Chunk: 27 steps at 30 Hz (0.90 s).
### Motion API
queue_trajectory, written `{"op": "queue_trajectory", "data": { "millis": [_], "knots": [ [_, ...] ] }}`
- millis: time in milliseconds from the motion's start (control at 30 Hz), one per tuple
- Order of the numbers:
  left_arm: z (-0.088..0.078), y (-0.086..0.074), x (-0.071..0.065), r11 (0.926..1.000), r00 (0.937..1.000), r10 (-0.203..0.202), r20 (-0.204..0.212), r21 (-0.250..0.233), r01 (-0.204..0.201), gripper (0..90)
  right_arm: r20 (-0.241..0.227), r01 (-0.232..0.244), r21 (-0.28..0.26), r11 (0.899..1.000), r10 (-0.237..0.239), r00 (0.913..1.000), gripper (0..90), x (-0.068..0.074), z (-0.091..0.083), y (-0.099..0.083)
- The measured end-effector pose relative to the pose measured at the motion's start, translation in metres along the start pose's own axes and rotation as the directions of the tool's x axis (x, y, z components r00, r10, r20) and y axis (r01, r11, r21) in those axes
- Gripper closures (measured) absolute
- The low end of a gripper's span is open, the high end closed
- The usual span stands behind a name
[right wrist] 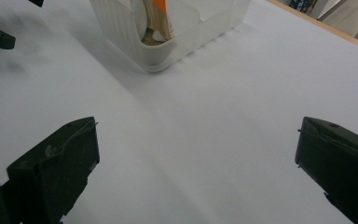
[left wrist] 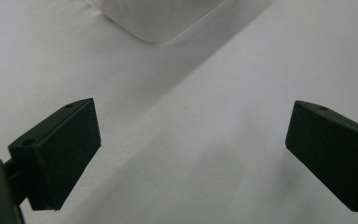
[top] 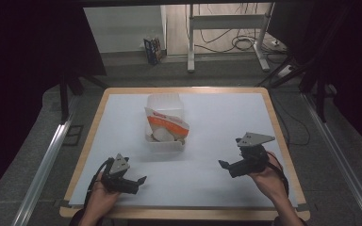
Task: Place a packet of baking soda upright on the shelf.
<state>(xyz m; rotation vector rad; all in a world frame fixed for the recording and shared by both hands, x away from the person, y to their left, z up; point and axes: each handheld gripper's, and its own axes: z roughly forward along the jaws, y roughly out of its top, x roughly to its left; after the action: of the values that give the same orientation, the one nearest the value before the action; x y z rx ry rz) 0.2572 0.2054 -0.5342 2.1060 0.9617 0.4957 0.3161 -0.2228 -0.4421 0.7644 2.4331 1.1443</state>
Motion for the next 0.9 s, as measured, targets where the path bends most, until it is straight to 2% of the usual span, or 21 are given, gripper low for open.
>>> {"op": "queue_trajectory", "data": {
  "millis": [633,900],
  "knots": [
    [-0.001,0.0,0.0,1.0,1.0,0.002,-0.006,-0.004,-0.002,3.1,0.026,-0.013,-0.001,1.0,0.013,0.9996,0.0,0.0,-0.01,-0.013],
    [-0.001,0.0,0.0,1.0,1.0,0.003,-0.008,-0.003,-0.003,3.1,0.045,-0.033,-0.005,0.999,0.033,0.9984,0.0,0.0,-0.016,-0.024]
  ]
}}
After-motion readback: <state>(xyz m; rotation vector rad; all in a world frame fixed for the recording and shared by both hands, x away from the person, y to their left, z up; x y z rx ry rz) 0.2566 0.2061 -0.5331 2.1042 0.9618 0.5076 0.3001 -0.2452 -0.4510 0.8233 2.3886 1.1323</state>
